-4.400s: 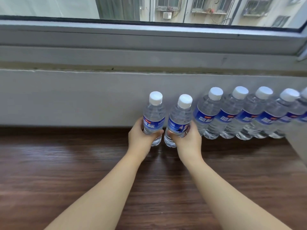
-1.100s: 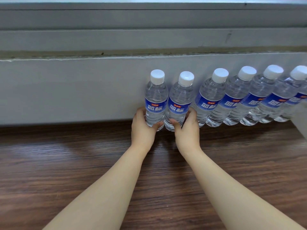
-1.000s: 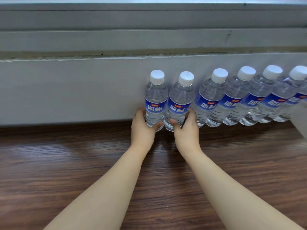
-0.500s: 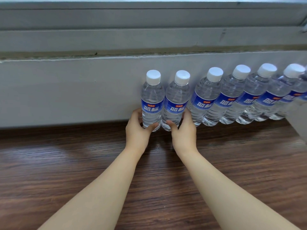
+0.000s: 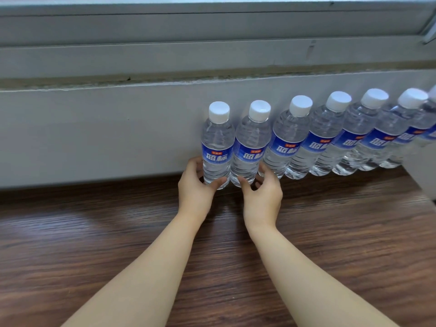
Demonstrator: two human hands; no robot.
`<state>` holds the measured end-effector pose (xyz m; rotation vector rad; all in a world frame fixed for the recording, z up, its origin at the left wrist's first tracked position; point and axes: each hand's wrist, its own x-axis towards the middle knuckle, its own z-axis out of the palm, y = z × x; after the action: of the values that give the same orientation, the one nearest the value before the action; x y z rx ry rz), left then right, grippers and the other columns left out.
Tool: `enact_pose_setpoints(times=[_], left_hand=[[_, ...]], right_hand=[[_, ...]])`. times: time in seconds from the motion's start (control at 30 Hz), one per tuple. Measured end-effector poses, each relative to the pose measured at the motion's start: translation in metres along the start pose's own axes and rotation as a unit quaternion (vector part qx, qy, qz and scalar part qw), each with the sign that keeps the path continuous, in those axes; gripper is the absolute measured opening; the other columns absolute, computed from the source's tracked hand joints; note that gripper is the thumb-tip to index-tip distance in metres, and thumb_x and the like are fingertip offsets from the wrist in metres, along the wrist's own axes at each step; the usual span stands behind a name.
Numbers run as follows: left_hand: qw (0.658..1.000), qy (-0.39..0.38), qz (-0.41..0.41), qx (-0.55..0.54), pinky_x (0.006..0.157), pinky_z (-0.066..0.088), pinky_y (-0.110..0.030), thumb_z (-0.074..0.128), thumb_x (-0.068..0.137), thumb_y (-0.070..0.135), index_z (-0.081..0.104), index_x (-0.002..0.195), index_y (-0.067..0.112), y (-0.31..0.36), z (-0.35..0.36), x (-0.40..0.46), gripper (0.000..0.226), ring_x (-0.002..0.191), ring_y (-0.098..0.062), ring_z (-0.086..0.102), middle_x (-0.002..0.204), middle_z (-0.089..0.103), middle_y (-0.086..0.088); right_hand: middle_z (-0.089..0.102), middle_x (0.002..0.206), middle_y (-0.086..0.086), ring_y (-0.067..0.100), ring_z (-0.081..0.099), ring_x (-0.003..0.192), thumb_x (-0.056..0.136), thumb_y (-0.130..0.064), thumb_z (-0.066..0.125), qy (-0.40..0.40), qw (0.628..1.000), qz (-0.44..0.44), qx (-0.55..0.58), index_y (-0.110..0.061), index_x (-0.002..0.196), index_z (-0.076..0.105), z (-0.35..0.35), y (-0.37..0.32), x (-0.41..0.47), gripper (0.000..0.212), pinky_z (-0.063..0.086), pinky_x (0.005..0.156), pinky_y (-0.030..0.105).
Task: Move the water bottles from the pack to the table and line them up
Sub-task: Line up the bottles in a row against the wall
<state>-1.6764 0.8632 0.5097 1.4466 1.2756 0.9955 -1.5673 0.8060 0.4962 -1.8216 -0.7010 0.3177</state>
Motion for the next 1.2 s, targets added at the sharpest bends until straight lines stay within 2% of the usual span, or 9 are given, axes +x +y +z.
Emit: enact_pose_setpoints(times=[0.13,0.27,0.4,0.6,0.8,1.0,1.13,1.2], left_hand=[[1.000,0.005,-0.005,-0.008,0.079,0.041,-0.008,0.085,0.066,0.010,0.053,0.109,0.028,0.000,0.008,0.000,0.056,0.100,-0.004,0.059,0.109,0.063,0.009],[1.000,0.014,-0.007,-0.001,0.077,0.041,-0.007,0.085,0.066,0.011,0.052,0.107,0.030,-0.001,0.011,0.000,0.056,0.096,0.003,0.057,0.105,0.062,0.013],[1.000,0.019,-0.011,0.007,0.072,0.039,-0.001,0.085,0.066,0.012,0.051,0.105,0.032,0.000,0.012,-0.001,0.056,0.093,0.010,0.055,0.103,0.060,0.016],[0.999,0.032,-0.018,0.017,0.071,0.037,-0.006,0.084,0.067,0.012,0.049,0.106,0.031,0.004,0.019,-0.002,0.055,0.096,-0.002,0.056,0.108,0.060,0.011],[0.999,0.038,-0.018,0.024,0.068,0.036,-0.001,0.083,0.069,0.012,0.050,0.110,0.029,0.009,0.020,-0.004,0.056,0.091,0.004,0.054,0.105,0.058,0.015],[0.998,0.040,-0.016,0.043,0.070,0.035,-0.005,0.083,0.070,0.013,0.051,0.119,0.022,0.009,0.021,-0.004,0.060,0.095,-0.002,0.054,0.107,0.056,0.014],[0.996,0.034,-0.025,0.074,0.079,0.041,-0.021,0.083,0.070,0.021,0.051,0.119,0.017,0.006,0.020,-0.003,0.058,0.101,-0.010,0.056,0.117,0.061,0.003],[0.996,0.019,-0.036,0.084,0.082,0.041,-0.025,0.083,0.069,0.025,0.050,0.119,0.015,0.006,0.018,-0.002,0.060,0.108,-0.017,0.058,0.120,0.061,-0.002]], right_hand=[[0.057,0.111,-0.011,0.013,0.061,0.105,0.077,-0.019,0.076,0.012,1.000,0.009,-0.016,-0.023,0.120,0.057,-0.004,-0.003,0.002,0.047,0.053,0.089,0.041],[0.057,0.117,-0.007,0.011,0.062,0.102,0.076,-0.024,0.078,0.035,0.998,0.009,-0.045,-0.021,0.116,0.057,-0.004,-0.006,0.001,0.046,0.055,0.083,0.041],[0.057,0.114,-0.006,0.011,0.062,0.100,0.074,-0.024,0.079,0.047,0.998,0.023,-0.045,-0.020,0.116,0.057,-0.002,-0.008,0.002,0.047,0.055,0.080,0.039],[0.057,0.114,-0.007,0.010,0.062,0.101,0.076,-0.023,0.078,0.047,0.997,0.044,-0.046,-0.020,0.112,0.057,-0.002,-0.011,0.006,0.043,0.054,0.082,0.038],[0.058,0.116,-0.005,0.010,0.061,0.102,0.076,-0.022,0.078,0.050,0.997,0.048,-0.046,-0.019,0.113,0.057,-0.001,-0.011,0.007,0.043,0.054,0.082,0.037],[0.057,0.118,-0.005,0.012,0.062,0.102,0.076,-0.022,0.077,0.041,0.997,0.041,-0.050,-0.019,0.117,0.055,-0.002,-0.010,0.006,0.046,0.053,0.082,0.038],[0.057,0.122,-0.005,0.013,0.061,0.107,0.077,-0.021,0.076,0.025,0.998,0.036,-0.051,-0.020,0.121,0.053,-0.004,-0.012,0.003,0.049,0.053,0.084,0.038],[0.057,0.123,-0.006,0.013,0.060,0.109,0.077,-0.020,0.076,0.017,0.998,0.037,-0.045,-0.022,0.122,0.052,-0.006,-0.013,0.000,0.050,0.052,0.086,0.036]])
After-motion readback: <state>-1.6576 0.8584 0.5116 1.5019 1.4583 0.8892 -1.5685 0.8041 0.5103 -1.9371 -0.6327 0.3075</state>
